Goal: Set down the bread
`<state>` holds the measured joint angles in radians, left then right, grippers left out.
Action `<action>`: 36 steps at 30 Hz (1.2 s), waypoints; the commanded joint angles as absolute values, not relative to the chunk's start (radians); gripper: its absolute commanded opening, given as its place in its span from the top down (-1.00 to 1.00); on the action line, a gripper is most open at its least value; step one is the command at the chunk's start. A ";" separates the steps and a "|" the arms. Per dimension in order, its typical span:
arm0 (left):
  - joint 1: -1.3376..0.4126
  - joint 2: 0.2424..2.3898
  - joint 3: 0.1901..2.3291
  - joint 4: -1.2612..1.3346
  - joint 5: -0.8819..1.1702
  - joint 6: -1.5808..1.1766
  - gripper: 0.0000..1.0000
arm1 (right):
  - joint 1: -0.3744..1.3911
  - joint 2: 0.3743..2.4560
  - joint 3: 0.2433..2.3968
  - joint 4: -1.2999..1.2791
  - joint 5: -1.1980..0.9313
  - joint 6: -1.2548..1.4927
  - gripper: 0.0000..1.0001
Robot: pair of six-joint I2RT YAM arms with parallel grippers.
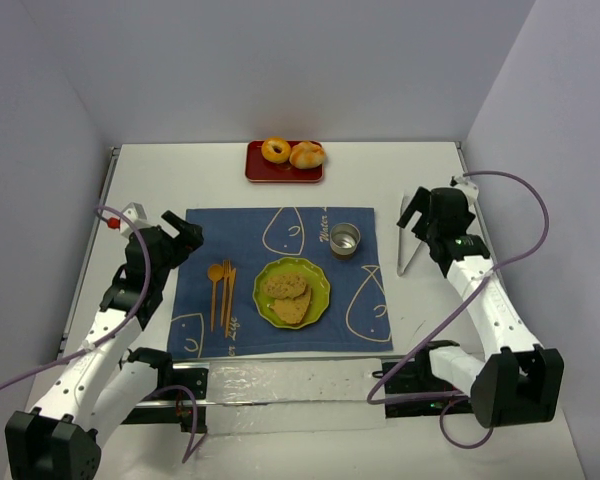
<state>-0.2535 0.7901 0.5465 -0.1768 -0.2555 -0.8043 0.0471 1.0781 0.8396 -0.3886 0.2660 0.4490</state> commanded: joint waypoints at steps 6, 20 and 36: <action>-0.252 0.746 0.569 -0.188 -0.312 -0.805 -0.98 | 0.049 0.928 0.770 -0.332 0.262 0.490 -1.00; -0.252 0.749 0.571 -0.192 -0.313 -0.805 -0.99 | 0.049 0.847 0.735 -0.318 0.307 0.501 -1.00; -0.252 0.755 0.569 -0.183 -0.304 -0.804 -0.99 | 0.049 0.835 0.724 -0.334 0.339 0.515 -1.00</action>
